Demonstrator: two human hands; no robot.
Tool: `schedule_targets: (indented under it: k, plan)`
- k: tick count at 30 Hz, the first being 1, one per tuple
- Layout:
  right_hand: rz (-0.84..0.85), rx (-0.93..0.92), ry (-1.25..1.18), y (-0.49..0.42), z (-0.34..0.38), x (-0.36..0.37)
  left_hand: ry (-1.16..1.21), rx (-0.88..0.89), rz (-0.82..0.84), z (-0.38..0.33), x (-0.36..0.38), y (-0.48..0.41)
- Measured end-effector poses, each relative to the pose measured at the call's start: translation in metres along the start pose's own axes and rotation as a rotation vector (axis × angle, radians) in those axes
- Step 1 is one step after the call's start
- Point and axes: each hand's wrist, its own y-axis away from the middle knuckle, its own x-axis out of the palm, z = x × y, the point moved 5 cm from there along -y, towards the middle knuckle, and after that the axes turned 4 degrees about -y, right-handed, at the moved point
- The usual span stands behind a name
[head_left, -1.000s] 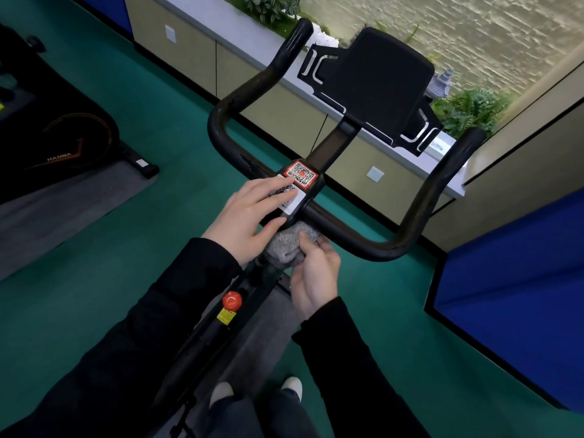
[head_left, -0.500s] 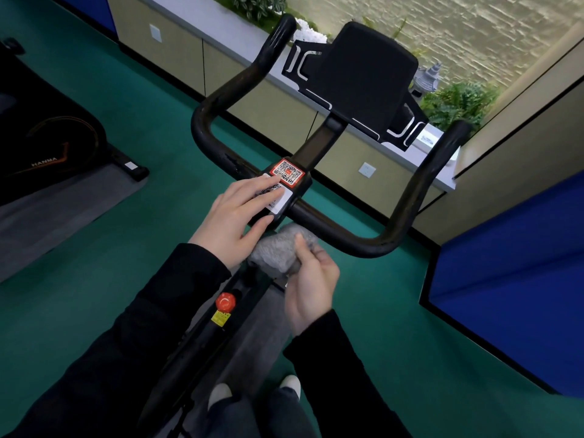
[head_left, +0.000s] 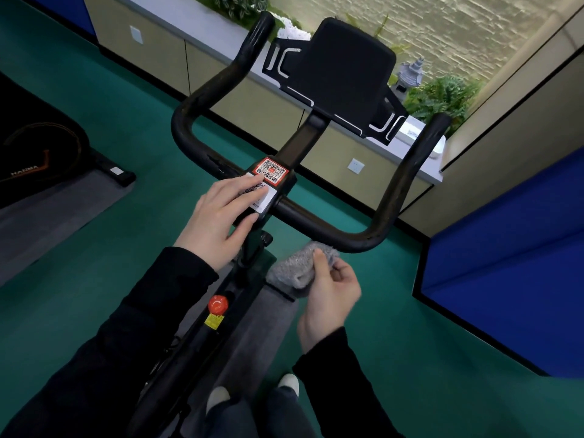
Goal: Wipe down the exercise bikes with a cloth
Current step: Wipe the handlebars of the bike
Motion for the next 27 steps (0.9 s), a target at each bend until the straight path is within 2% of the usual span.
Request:
schedule_targets:
  k: [3, 8, 12, 15, 19, 21, 24, 27]
  plan:
    - [-0.008, -0.054, 0.015, -0.004, 0.006, -0.015, -0.032, 0.006, -0.028, -0.005, -0.001, -0.001]
    - [-0.063, -0.266, 0.078, -0.013, 0.027, -0.036, -0.194, 0.062, -0.149, -0.027, 0.001, -0.005]
    - [-0.081, -0.381, 0.145, -0.009, 0.030, -0.027, -0.183, 0.132, -0.092, -0.053, 0.024, -0.014]
    - [-0.078, -0.382, 0.132, -0.009, 0.029, -0.026, -0.234, 0.125, -0.069, -0.058, 0.036, -0.018]
    - [-0.091, -0.288, 0.041, -0.009, 0.022, -0.025, -0.215, 0.108, -0.109, -0.055, 0.037, -0.018]
    - [-0.097, -0.314, 0.036, -0.008, 0.022, -0.025, -0.209, 0.111, -0.104, -0.053, 0.038, -0.018]
    - [-0.138, -0.398, 0.120, -0.010, 0.034, -0.035, -0.202, 0.112, -0.097, -0.050, 0.039, -0.017]
    - [-0.163, -0.561, 0.281, -0.020, 0.059, -0.042, -0.189, 0.110, -0.111, -0.049, 0.039, -0.017]
